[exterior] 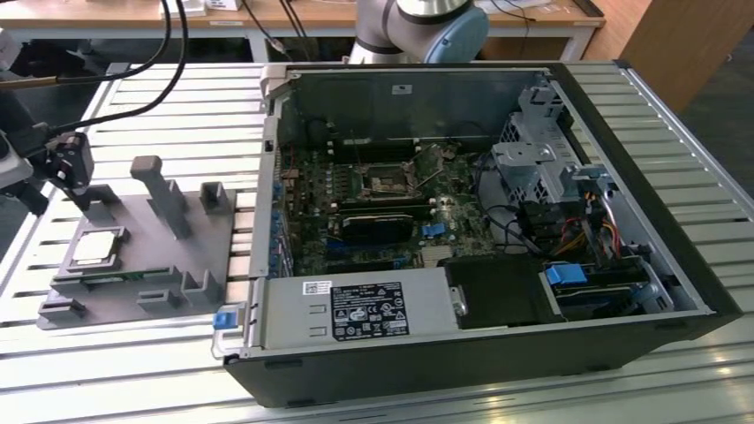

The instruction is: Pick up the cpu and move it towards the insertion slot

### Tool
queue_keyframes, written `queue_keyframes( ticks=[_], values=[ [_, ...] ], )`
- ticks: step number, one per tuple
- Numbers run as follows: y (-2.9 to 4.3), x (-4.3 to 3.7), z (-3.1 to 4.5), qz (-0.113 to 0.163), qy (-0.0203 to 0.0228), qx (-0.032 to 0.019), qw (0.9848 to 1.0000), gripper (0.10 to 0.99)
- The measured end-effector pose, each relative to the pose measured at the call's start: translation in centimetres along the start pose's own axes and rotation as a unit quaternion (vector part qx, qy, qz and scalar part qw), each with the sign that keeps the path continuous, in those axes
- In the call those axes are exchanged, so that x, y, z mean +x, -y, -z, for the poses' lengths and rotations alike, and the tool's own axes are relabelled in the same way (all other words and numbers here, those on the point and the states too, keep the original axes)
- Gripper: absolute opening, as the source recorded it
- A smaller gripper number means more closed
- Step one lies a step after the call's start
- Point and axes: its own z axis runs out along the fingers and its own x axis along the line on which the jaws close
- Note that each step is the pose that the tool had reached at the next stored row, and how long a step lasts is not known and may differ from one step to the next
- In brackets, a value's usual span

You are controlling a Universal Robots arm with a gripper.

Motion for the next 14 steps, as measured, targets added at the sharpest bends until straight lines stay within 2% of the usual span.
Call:
queue_keyframes(
  ticks=[1, 2, 11, 12, 14],
  values=[
    [0.04, 0.00, -0.13, 0.000, 0.0001, 0.0000, 1.0000, 0.541],
    [0.08, 0.01, -0.24, 0.000, 0.0000, 0.0000, 1.0000, 0.604],
    [0.41, 0.05, -1.75, 0.000, 0.0000, -0.0001, 1.0000, 0.616],
    [0.42, 0.05, -1.91, 0.000, 0.0000, -0.0001, 1.0000, 0.675],
    [0.44, 0.06, -2.25, 0.000, 0.0001, -0.0002, 1.0000, 0.675]
  ],
)
